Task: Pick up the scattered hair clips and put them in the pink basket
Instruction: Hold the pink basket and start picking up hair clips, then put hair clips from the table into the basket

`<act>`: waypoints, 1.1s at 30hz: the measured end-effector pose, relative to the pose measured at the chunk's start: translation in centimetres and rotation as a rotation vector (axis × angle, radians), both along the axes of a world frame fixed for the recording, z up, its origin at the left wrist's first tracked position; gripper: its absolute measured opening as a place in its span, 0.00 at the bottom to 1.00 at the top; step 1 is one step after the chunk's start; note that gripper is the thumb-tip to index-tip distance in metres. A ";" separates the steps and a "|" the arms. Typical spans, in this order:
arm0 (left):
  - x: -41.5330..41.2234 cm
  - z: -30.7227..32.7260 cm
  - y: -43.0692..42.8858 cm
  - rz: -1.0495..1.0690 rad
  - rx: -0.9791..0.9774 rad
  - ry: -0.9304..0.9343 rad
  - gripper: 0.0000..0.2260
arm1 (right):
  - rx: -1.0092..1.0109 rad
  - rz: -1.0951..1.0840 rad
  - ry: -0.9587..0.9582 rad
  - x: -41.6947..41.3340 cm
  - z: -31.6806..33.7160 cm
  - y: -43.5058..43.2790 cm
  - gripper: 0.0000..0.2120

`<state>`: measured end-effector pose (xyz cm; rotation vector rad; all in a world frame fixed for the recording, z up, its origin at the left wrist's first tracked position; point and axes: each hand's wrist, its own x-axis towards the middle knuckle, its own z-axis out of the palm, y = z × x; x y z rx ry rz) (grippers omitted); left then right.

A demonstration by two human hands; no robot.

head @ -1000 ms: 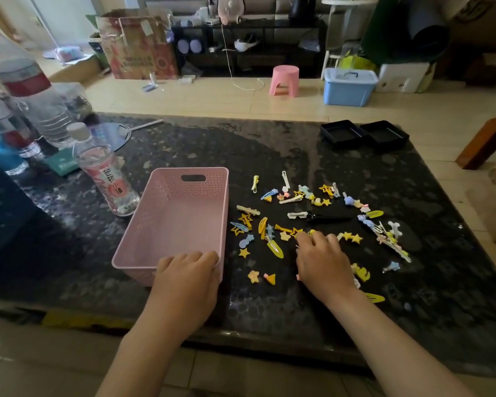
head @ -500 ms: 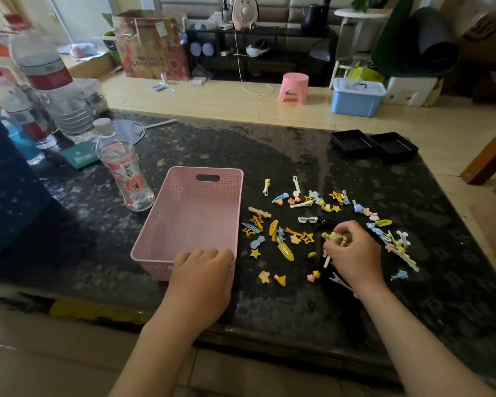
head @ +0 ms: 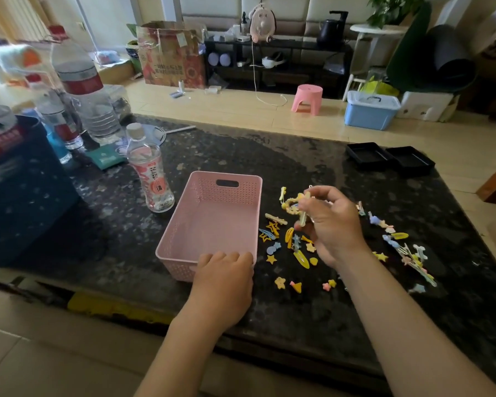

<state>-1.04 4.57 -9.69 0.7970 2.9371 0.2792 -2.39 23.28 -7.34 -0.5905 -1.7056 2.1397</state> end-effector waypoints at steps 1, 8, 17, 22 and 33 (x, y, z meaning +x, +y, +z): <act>0.0 -0.1 0.0 0.002 0.003 -0.003 0.08 | 0.037 0.032 0.009 -0.6 0.4 -1.4 0.05; -0.3 -0.6 -0.2 -0.016 0.027 0.031 0.09 | 0.430 0.296 -0.045 -4.3 1.3 -7.6 0.08; -0.5 -1.1 -0.3 -0.023 0.021 0.046 0.10 | 0.864 0.531 -0.095 -5.2 1.1 -8.4 0.17; -0.2 -0.3 -0.9 -0.033 0.161 0.052 0.07 | 0.922 0.231 -0.125 -3.9 -0.6 -4.1 0.16; -2.1 0.4 -8.1 0.946 0.917 -0.256 0.31 | 1.259 0.467 -0.893 0.0 -6.8 2.0 0.50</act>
